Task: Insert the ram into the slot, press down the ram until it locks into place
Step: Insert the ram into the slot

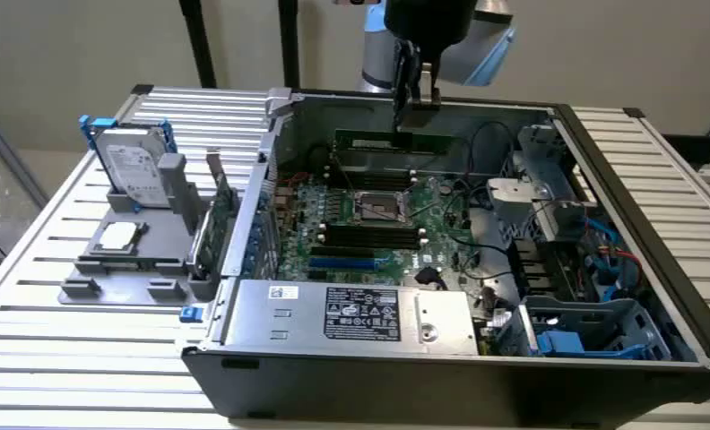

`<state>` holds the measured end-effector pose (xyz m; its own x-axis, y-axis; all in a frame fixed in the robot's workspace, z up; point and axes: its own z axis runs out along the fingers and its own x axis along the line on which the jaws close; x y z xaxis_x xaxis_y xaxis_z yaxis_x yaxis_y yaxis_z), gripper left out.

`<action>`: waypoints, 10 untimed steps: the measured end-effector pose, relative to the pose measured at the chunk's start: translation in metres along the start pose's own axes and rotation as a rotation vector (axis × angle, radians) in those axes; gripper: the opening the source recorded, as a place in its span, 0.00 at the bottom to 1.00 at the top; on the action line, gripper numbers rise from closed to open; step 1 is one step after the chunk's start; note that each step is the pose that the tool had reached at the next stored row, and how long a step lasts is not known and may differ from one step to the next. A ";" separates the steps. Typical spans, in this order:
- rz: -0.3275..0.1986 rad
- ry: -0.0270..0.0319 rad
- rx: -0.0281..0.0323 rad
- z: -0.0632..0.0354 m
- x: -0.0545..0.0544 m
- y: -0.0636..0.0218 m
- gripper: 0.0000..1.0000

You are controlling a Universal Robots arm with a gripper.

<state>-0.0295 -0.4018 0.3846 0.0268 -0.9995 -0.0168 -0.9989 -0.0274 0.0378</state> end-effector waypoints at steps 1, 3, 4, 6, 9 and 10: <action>0.000 0.0000 0.0000 0.0000 0.000 0.0000 0.13; 0.000 0.0000 0.0000 0.0000 0.000 0.0000 0.13; 0.000 0.0000 0.0000 0.0000 0.000 0.0000 0.13; 0.000 -0.0001 0.0000 0.0000 0.000 0.0000 0.13; 0.000 0.0000 0.0000 0.0000 0.000 0.0000 0.13; 0.000 0.0000 0.0000 0.0000 0.000 0.0000 0.13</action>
<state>-0.0295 -0.4018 0.3845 0.0268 -0.9995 -0.0168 -0.9989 -0.0274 0.0377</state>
